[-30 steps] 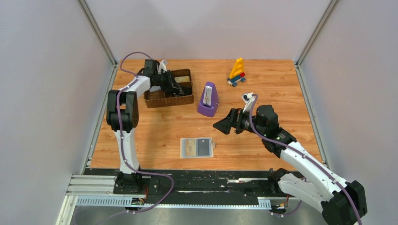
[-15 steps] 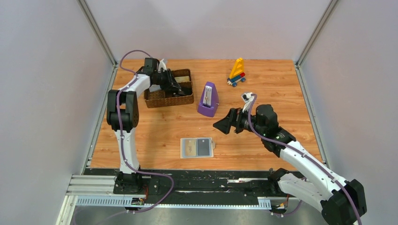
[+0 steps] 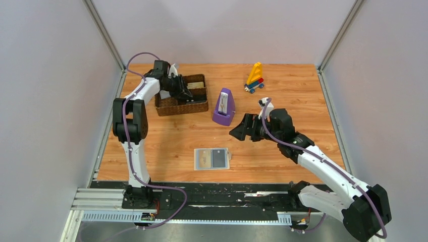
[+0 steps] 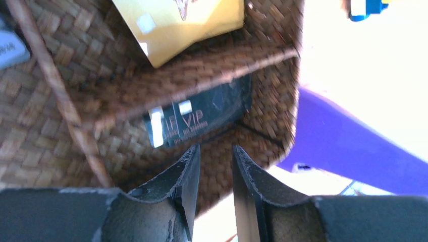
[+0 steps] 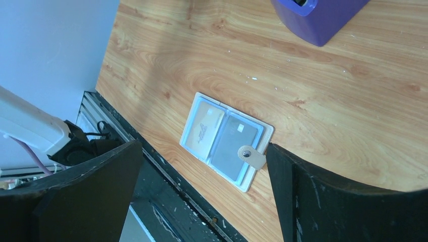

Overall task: Take the credit cards out of the card holder
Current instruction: Place the credit card in the storage box, then remove the credit card from the card holder.

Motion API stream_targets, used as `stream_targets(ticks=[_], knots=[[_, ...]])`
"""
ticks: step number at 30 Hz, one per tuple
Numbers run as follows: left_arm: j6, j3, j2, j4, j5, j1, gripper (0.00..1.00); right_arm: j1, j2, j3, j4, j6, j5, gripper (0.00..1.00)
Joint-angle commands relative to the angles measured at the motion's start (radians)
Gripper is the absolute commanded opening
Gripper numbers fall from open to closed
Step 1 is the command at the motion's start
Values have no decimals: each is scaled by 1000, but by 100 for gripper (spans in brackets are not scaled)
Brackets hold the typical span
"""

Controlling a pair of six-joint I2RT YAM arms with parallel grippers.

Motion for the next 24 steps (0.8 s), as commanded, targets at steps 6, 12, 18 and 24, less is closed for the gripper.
stream_targets(ticks=[6, 12, 18, 24], knots=[[31, -219, -398, -27, 9, 6, 39, 104, 103, 156, -136, 167, 110, 89], [87, -442, -674, -63, 11, 5, 42, 289, 245, 256, -263, 254, 405, 86], [147, -623, -900, -130, -23, 6, 44, 405, 441, 343, -304, 354, 510, 85], [190, -719, -1012, -151, -121, 6, 45, 482, 640, 474, -362, 364, 546, 79]])
